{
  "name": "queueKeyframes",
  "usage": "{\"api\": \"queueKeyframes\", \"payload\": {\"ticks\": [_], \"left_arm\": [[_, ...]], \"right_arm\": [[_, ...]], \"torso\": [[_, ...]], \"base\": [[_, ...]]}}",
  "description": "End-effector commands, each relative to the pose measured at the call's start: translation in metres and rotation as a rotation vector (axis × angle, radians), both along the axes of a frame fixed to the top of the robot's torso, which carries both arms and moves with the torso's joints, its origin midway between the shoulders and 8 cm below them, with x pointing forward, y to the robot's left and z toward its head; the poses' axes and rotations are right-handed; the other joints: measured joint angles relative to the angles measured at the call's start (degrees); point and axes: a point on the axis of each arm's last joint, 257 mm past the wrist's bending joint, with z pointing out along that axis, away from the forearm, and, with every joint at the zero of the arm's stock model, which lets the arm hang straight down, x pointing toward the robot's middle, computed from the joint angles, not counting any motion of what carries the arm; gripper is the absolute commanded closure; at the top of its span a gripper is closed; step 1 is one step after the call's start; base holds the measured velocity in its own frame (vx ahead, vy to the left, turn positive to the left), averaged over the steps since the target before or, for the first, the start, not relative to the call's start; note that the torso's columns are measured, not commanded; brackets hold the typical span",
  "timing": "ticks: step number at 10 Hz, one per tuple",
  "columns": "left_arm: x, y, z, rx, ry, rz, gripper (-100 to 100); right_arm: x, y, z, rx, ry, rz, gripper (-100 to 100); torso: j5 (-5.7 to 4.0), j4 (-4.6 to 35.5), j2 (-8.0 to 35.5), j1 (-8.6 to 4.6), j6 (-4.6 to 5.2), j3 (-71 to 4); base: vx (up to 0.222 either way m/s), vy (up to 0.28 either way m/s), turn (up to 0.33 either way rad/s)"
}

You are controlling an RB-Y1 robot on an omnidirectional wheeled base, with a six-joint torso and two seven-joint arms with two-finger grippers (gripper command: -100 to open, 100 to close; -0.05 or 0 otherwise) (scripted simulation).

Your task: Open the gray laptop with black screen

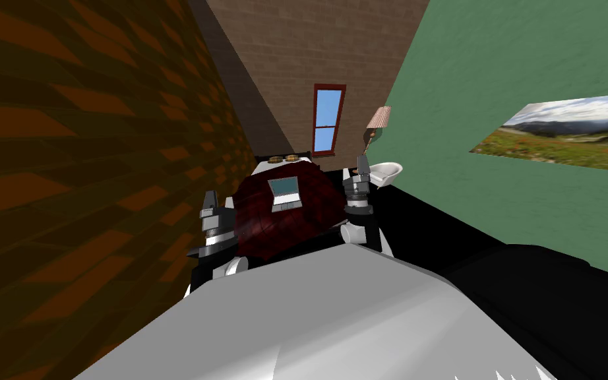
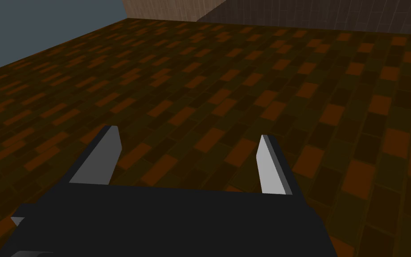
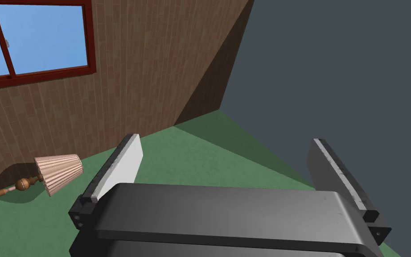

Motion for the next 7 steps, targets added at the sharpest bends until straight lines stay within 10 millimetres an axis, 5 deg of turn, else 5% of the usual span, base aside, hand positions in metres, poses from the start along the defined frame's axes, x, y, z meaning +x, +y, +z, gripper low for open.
{"api": "queueKeyframes", "payload": {"ticks": [1,7], "left_arm": [[0.0,0.0,0.0,0.0,0.0,0.0,0],[-0.0001,0.0,0.0002,0.0,0.0,0.0,0]], "right_arm": [[0.0,0.0,0.0,0.0,0.0,0.0,0],[-0.0001,0.0,0.0001,0.0,0.0,0.0,0]], "torso": [[0.0,2.3,2.3,0.0,0.0,-4.7],[0.0,26.9,26.9,0.0,0.0,-53.8]], "base": [[0.0,0.0,0.0],[0.0,0.0,0.0]]}}
